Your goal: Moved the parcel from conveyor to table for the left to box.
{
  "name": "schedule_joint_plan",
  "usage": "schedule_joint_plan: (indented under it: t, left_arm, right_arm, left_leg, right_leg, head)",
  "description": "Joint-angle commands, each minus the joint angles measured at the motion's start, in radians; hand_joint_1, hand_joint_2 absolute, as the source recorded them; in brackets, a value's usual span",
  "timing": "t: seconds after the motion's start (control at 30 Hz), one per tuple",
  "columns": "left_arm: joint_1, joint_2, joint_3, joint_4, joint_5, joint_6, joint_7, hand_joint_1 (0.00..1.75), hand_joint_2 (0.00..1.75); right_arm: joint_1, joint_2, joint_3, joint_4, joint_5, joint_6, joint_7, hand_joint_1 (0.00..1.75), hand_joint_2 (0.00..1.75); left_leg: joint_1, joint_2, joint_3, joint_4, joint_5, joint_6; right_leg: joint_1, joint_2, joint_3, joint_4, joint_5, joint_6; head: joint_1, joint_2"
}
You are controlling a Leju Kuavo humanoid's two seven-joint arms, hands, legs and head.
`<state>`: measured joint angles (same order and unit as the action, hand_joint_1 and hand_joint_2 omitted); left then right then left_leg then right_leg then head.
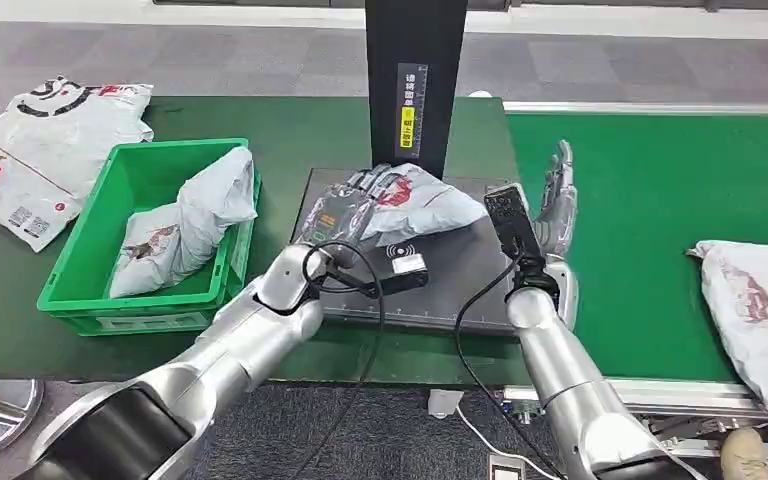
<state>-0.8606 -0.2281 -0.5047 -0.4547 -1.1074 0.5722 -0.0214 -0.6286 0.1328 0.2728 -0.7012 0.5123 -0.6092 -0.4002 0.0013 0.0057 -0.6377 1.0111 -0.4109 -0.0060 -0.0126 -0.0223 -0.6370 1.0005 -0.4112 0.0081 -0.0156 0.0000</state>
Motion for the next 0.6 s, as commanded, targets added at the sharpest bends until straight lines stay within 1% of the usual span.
schedule_joint_plan:
  t: [0.03, 0.07, 0.1, 0.23, 0.27, 0.3, 0.43, 0.53, 0.6]
  left_arm:
    - [-0.049, 0.016, 0.125, 0.04, -0.005, 0.037, -0.017, 1.75, 1.75]
    - [-0.051, 0.015, 0.111, 0.055, -0.025, -0.012, -0.021, 1.75, 1.75]
    - [-0.049, 0.004, 0.11, 0.069, -0.023, -0.086, -0.03, 1.75, 1.75]
    - [-0.041, -0.002, 0.107, 0.068, -0.027, -0.078, -0.027, 1.75, 1.75]
    - [-0.041, -0.014, 0.115, 0.086, 0.001, -0.175, -0.064, 0.0, 1.75]
    - [-0.04, -0.018, 0.108, 0.094, -0.002, -0.2, -0.071, 0.0, 1.75]
    - [-0.028, -0.033, 0.115, 0.103, 0.033, -0.285, -0.125, 0.0, 1.75]
    - [-0.033, -0.033, 0.085, 0.12, 0.02, -0.379, -0.144, 0.0, 1.75]
    - [-0.03, -0.031, 0.07, 0.121, 0.012, -0.399, -0.154, 0.0, 1.75]
  right_arm:
    - [-0.001, -0.028, -0.027, -0.011, 0.007, -0.002, 0.001, 0.0, 1.75]
    - [0.0, -0.029, -0.029, -0.016, 0.004, 0.008, 0.002, 0.0, 1.75]
    - [-0.001, -0.03, -0.03, -0.017, 0.007, 0.01, 0.005, 0.0, 1.75]
    - [-0.002, -0.031, -0.031, -0.017, 0.007, 0.011, 0.005, 0.0, 1.75]
    - [-0.003, -0.031, -0.033, -0.017, 0.012, 0.016, 0.009, 0.0, 1.75]
    - [-0.003, -0.031, -0.032, -0.016, 0.014, 0.02, 0.01, 0.0, 1.75]
    - [0.009, -0.04, -0.039, -0.035, 0.031, 0.022, 0.024, 0.0, 1.75]
    - [0.025, -0.053, -0.044, -0.057, 0.03, 0.037, 0.023, 0.0, 1.75]
    - [0.035, -0.059, -0.046, -0.064, 0.03, 0.037, 0.018, 0.0, 1.75]
  left_leg:
    - [0.001, 0.0, 0.001, 0.0, -0.001, 0.0]
    - [0.001, 0.0, 0.003, -0.001, -0.002, 0.0]
    - [0.001, 0.0, 0.002, 0.0, -0.001, 0.0]
    - [0.001, -0.001, 0.002, 0.0, -0.001, 0.0]
    - [0.0, 0.0, 0.004, -0.001, -0.002, 0.0]
    - [0.001, 0.0, 0.002, 0.0, -0.001, 0.0]
    - [0.0, 0.0, 0.001, 0.0, -0.001, 0.0]
    - [0.001, -0.001, 0.004, -0.001, -0.002, 0.0]
    - [0.0, -0.001, 0.002, -0.001, -0.002, 0.0]
  right_leg:
    - [0.0, 0.001, 0.001, 0.0, -0.001, 0.0]
    - [0.0, 0.002, 0.003, -0.001, -0.001, -0.001]
    - [0.0, 0.001, 0.002, -0.001, -0.001, -0.001]
    - [0.0, 0.001, 0.002, 0.0, -0.001, -0.001]
    - [0.0, 0.002, 0.004, -0.001, -0.002, -0.001]
    - [0.001, 0.001, 0.002, -0.001, -0.001, -0.001]
    - [0.0, 0.001, 0.001, -0.001, -0.001, -0.001]
    - [0.0, 0.001, 0.004, -0.002, -0.002, 0.0]
    - [0.0, 0.0, 0.003, -0.001, -0.002, 0.0]
  head:
    - [0.0, 0.0]
    - [0.0, 0.0]
    - [0.0, 0.0]
    - [0.0, 0.0]
    - [0.0, 0.0]
    - [0.0, 0.0]
    - [0.0, 0.0]
    - [0.0, 0.0]
    - [0.0, 0.0]
